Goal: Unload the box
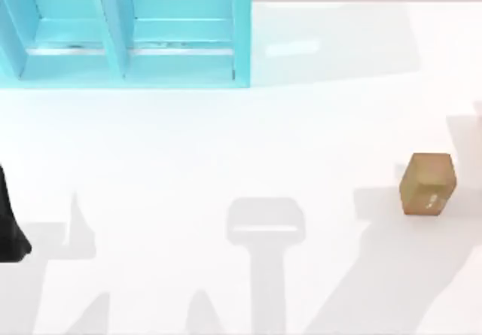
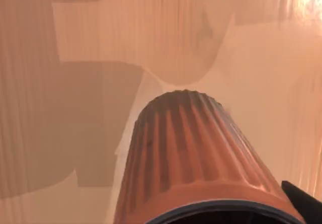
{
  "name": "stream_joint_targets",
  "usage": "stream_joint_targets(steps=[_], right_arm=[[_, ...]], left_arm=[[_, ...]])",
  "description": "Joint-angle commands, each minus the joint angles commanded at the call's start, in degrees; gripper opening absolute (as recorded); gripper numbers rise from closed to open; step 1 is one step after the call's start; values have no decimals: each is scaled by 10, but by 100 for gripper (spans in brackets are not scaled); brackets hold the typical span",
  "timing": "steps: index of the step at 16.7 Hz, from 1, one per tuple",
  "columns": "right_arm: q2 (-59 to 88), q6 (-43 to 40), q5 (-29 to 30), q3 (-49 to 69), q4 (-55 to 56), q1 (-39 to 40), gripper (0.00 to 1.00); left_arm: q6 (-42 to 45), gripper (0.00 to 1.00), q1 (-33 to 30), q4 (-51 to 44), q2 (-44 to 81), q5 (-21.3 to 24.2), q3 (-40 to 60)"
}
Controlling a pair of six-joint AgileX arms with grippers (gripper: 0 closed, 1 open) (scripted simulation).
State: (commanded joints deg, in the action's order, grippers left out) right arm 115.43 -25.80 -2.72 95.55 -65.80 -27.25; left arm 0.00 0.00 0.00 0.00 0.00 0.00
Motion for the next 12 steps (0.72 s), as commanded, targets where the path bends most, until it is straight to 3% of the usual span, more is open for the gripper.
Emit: stream_joint_targets(steps=[7, 12], right_arm=[[-1, 11, 1, 175, -154, -21, 0], [24, 12, 24, 214, -228, 3, 0]], left_arm=[[0, 100, 0, 0, 0, 0, 0], [0, 100, 0, 0, 0, 0, 0]])
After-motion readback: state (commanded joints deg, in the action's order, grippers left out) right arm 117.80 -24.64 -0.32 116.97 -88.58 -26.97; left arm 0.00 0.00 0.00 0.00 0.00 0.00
